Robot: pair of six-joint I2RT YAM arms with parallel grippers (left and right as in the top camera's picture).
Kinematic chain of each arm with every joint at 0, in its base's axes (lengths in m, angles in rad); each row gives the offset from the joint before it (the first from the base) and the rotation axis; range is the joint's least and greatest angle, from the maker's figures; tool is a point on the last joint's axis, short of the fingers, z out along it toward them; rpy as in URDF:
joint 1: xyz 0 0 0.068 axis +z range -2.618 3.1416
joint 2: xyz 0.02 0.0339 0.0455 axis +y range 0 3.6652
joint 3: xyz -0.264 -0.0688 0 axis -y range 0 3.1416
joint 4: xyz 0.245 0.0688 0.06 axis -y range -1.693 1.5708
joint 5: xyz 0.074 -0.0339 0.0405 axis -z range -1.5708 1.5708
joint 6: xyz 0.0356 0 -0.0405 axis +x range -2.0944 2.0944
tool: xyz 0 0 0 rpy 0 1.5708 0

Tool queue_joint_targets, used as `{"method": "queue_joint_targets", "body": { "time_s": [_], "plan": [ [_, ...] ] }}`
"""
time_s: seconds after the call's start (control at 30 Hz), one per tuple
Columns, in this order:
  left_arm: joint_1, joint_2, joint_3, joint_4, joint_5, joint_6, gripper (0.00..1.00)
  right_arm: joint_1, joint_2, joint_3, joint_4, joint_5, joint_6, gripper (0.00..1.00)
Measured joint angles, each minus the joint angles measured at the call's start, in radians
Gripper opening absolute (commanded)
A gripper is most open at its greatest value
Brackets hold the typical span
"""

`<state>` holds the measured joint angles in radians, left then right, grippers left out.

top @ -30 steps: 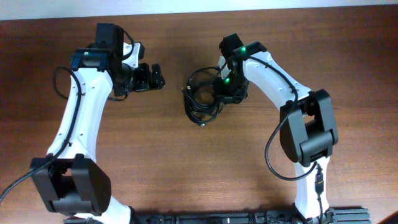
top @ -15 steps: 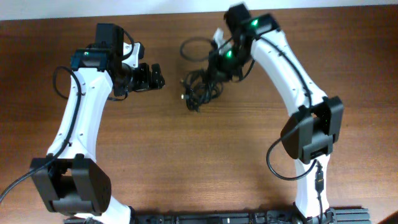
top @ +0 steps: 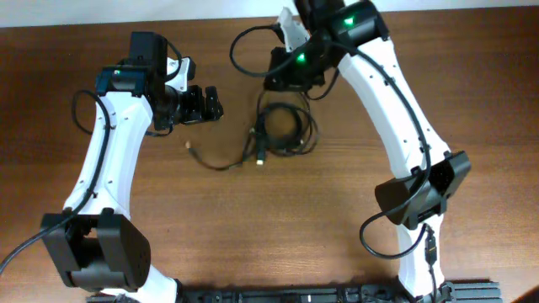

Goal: Untangle cables

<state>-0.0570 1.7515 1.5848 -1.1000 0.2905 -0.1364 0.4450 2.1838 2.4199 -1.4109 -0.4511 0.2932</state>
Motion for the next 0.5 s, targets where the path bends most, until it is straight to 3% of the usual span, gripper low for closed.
{"method": "queue_joint_targets", "body": {
  "time_s": [0.07,0.17,0.2,0.4,0.5],
  "plan": [
    [0.0,0.0,0.0,-0.001,0.0,0.0,0.99,0.022,0.0,0.0,-0.027,0.097,-0.001,0.35],
    [0.0,0.0,0.0,0.001,0.0,0.0,0.99,0.034,0.0,-0.003,-0.08,0.288,0.019,0.66],
    [0.0,0.0,0.0,0.002,0.0,0.0,0.99,0.033,-0.001,-0.026,-0.082,0.32,0.03,0.7],
    [-0.032,0.005,0.0,0.012,0.0,0.0,0.99,0.034,-0.003,-0.291,-0.044,0.311,0.043,0.72],
    [-0.041,0.017,-0.001,0.017,0.0,0.0,0.99,0.034,-0.003,-0.46,0.041,0.259,0.048,0.64]
  ]
}}
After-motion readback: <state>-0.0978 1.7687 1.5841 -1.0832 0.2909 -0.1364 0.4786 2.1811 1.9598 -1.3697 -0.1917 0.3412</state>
